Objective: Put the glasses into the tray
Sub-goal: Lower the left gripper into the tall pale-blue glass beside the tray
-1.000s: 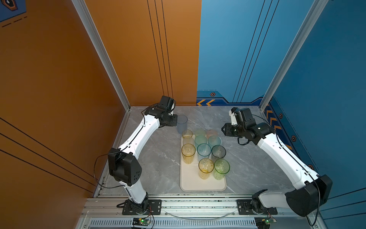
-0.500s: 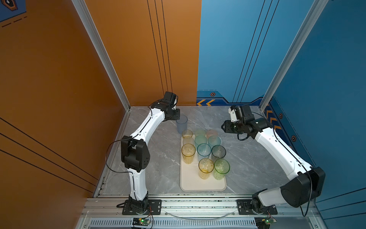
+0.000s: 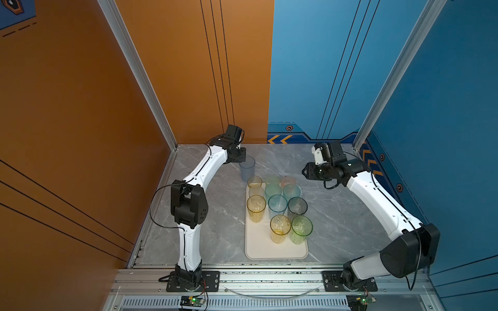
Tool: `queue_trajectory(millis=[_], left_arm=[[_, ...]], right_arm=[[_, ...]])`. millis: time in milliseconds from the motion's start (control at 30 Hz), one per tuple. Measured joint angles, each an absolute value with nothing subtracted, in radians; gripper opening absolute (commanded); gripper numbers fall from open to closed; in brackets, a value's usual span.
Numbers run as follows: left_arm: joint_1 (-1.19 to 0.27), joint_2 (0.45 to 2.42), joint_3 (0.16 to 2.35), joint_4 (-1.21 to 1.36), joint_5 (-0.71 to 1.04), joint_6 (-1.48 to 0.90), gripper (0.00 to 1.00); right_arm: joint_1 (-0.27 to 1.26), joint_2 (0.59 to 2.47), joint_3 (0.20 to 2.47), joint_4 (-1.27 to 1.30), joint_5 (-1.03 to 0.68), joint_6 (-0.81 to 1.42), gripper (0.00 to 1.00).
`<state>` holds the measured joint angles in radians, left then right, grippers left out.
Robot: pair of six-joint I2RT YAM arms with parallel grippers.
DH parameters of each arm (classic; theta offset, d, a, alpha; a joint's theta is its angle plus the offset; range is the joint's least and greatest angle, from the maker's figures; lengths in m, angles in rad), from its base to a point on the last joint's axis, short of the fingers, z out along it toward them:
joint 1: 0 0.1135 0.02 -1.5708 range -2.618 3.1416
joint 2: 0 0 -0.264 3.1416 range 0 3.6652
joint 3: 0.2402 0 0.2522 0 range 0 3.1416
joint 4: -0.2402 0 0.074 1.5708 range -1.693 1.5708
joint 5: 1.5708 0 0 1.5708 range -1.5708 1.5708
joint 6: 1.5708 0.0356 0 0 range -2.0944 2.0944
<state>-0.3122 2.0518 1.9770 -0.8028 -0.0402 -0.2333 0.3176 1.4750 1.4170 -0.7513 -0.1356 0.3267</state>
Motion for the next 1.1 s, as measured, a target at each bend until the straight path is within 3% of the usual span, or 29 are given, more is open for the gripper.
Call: queue_trajectory(millis=[1100], left_arm=[[-0.312, 2.160, 2.059, -0.810, -0.049, -0.225, 0.18]], right_arm=[[0.291, 1.483, 1.417, -0.751, -0.155, 0.311, 0.42]])
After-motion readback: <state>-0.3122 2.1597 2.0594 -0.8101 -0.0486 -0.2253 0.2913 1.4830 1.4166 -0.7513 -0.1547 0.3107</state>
